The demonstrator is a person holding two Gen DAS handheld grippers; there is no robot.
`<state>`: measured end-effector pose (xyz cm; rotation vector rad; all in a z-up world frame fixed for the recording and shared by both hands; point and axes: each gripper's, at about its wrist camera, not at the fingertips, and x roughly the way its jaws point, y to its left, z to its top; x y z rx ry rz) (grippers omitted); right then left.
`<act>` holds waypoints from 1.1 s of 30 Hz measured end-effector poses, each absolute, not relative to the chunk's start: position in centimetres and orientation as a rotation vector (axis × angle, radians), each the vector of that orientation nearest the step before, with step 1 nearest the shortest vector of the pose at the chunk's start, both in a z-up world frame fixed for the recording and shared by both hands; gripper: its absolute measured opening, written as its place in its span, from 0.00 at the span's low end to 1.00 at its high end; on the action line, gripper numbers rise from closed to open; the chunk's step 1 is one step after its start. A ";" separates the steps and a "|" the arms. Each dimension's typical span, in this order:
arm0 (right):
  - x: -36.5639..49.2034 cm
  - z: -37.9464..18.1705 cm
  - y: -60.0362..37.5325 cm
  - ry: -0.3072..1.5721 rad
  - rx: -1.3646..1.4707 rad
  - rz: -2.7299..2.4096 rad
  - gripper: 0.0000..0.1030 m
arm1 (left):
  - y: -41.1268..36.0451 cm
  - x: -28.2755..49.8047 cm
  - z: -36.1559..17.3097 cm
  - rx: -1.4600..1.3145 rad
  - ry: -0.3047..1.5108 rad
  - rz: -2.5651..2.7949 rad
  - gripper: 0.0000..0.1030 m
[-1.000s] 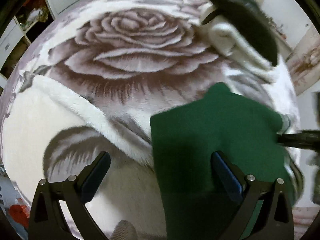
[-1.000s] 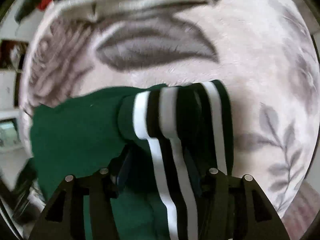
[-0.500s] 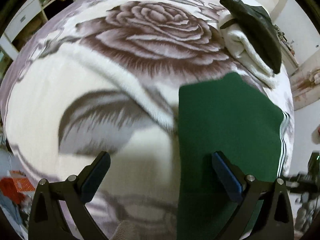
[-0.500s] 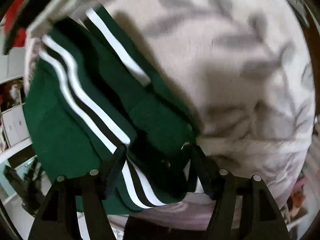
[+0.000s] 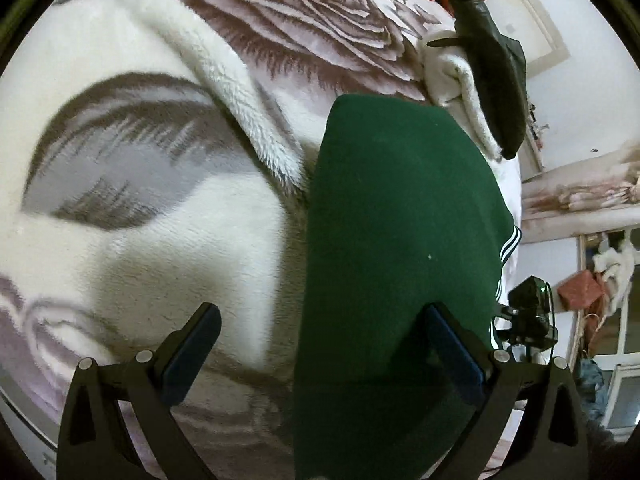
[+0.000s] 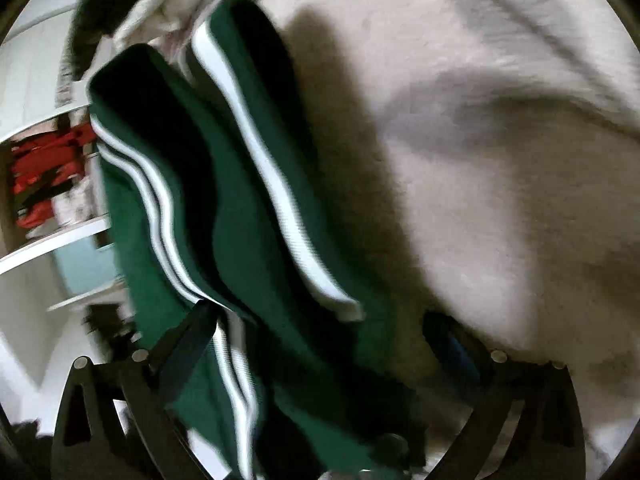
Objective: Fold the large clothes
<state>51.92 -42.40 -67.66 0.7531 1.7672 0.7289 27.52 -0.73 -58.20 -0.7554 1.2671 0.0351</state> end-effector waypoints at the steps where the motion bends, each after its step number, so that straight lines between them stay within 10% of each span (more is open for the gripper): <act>1: 51.8 -67.5 -42.2 1.768 0.809 0.798 1.00 | -0.8 27.5 -58.1 -0.746 1.265 0.033 1.00; 21: 51.1 -69.0 -35.9 1.847 0.715 0.798 0.98 | -3.2 27.8 -57.2 -0.600 1.286 0.035 1.00; 33: 44.8 -63.1 -34.4 1.781 0.877 0.698 0.52 | -3.7 27.5 -58.5 -0.540 1.337 0.009 1.00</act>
